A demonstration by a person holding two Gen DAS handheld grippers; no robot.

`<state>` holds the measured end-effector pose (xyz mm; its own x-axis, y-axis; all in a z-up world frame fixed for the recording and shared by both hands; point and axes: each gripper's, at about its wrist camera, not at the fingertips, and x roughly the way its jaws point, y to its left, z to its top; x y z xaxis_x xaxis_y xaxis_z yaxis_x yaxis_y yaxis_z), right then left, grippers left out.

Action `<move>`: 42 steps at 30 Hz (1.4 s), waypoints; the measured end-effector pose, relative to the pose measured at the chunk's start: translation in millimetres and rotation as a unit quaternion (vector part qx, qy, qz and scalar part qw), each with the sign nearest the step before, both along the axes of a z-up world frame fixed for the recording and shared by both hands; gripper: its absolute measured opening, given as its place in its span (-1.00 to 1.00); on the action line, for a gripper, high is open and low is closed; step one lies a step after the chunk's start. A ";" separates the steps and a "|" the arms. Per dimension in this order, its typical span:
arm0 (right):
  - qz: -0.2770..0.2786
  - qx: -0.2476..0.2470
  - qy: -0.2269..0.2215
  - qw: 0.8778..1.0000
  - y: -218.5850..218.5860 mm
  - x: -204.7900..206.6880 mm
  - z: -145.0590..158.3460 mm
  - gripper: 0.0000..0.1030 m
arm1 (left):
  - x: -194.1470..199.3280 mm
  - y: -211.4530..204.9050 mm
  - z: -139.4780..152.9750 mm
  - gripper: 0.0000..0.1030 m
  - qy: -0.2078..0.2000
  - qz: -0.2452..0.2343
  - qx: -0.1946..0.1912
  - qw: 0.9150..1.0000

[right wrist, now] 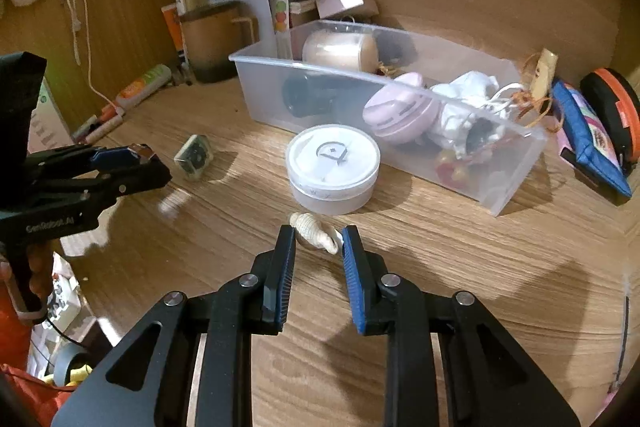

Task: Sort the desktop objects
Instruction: 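Lift the Max box and gourd charm toward the plastic box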

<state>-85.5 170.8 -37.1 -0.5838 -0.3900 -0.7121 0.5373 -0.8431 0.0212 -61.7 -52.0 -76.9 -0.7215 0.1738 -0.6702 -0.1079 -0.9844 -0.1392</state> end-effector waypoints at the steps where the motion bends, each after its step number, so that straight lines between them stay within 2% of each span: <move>1: 0.000 0.000 0.005 1.000 1.1 1.8 3.1 -0.58 | 0.4 0.5 3.1 -0.08 0.004 0.002 -0.003 1.000; 13: -0.008 -0.027 0.059 0.998 16.5 20.0 44.0 -0.58 | 5.3 9.0 48.6 -0.08 0.064 0.008 -0.019 0.998; 26: -0.027 -0.049 0.099 0.993 42.9 6.4 82.7 -0.58 | -11.0 13.1 94.2 -0.08 0.120 0.012 -0.019 0.992; 32: -0.032 -0.060 0.113 0.991 52.8 -6.5 94.7 -0.58 | -28.3 18.6 111.3 -0.08 0.131 0.008 -0.020 0.991; 42: -0.038 -0.070 0.128 0.989 59.3 -34.3 107.2 -0.58 | -64.5 32.5 122.7 -0.08 0.133 -0.008 -0.024 0.991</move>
<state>-119.8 230.1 70.2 -0.7691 -0.4224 -0.4797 0.4754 -0.8797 0.0124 -126.2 -19.6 45.8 -0.8710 0.1584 -0.4650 -0.1492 -0.9872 -0.0568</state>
